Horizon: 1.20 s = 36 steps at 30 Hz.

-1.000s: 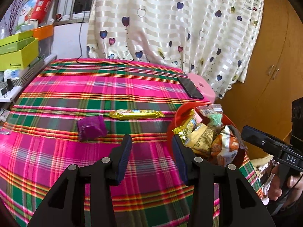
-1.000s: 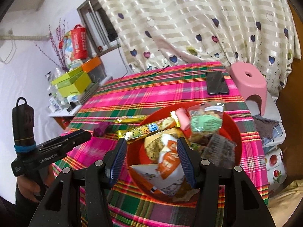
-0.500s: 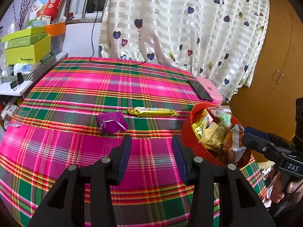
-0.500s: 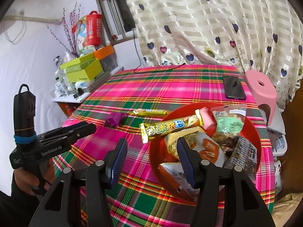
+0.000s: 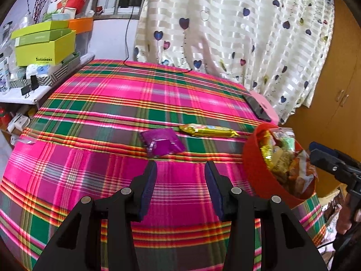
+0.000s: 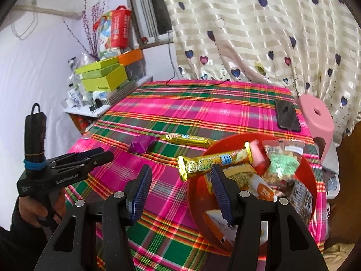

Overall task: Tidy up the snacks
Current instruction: 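Move both tools back toward the purple packet and second wafer bar, then grasp the purple packet with the left tool while the right tool grasps the second wafer bar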

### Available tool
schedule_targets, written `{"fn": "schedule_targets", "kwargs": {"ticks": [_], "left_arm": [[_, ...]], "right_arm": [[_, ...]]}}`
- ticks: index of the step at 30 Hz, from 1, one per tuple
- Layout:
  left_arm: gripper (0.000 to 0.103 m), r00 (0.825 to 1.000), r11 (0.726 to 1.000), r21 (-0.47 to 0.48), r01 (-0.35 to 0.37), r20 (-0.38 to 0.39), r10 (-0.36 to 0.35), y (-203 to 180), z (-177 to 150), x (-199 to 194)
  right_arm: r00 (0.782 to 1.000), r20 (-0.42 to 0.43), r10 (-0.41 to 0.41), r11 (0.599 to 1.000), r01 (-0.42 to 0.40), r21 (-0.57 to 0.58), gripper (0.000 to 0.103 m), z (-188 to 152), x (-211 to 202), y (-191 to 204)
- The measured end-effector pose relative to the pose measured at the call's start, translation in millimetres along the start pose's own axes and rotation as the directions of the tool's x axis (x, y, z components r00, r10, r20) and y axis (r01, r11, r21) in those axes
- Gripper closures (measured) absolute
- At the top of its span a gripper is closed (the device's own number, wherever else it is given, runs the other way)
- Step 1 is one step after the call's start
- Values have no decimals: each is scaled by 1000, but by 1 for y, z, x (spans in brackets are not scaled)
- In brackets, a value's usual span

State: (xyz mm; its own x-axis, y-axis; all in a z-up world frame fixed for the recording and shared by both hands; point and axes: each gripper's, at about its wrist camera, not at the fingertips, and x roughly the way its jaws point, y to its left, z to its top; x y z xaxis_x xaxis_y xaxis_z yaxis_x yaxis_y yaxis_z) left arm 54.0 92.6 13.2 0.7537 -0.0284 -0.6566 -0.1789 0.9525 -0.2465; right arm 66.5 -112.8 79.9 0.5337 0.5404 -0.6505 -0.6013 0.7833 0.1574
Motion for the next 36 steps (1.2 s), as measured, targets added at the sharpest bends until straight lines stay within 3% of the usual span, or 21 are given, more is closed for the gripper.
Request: {"fn": "schedule_targets", "kwargs": {"ticks": [9, 14, 16, 20, 25, 28, 36], "left_arm": [[58, 1000, 998, 56, -3, -24, 5, 16, 14, 20], [57, 1000, 988, 156, 14, -29, -10, 19, 29, 37], [49, 999, 978, 206, 41, -42, -33, 20, 34, 45], [47, 995, 955, 283, 85, -82, -64, 24, 41, 65], [47, 987, 927, 353, 129, -132, -87, 28, 47, 83], [45, 980, 896, 411, 171, -167, -110, 27, 50, 91], [40, 955, 842, 471, 264, -252, -158, 25, 54, 111]], "right_arm": [[999, -42, 10, 995, -14, -95, 49, 26, 26, 5], [995, -103, -5, 981, -15, -196, 49, 44, 51, 7], [991, -137, 7, 973, -39, -226, 49, 51, 64, 6], [977, -212, -26, 949, -42, -312, 49, 62, 95, 2], [946, -323, -35, 913, -101, -395, 49, 73, 136, -1], [920, -389, -39, 891, -144, -430, 49, 78, 161, -2], [837, -543, -69, 869, -217, -445, 49, 75, 220, -9]]}}
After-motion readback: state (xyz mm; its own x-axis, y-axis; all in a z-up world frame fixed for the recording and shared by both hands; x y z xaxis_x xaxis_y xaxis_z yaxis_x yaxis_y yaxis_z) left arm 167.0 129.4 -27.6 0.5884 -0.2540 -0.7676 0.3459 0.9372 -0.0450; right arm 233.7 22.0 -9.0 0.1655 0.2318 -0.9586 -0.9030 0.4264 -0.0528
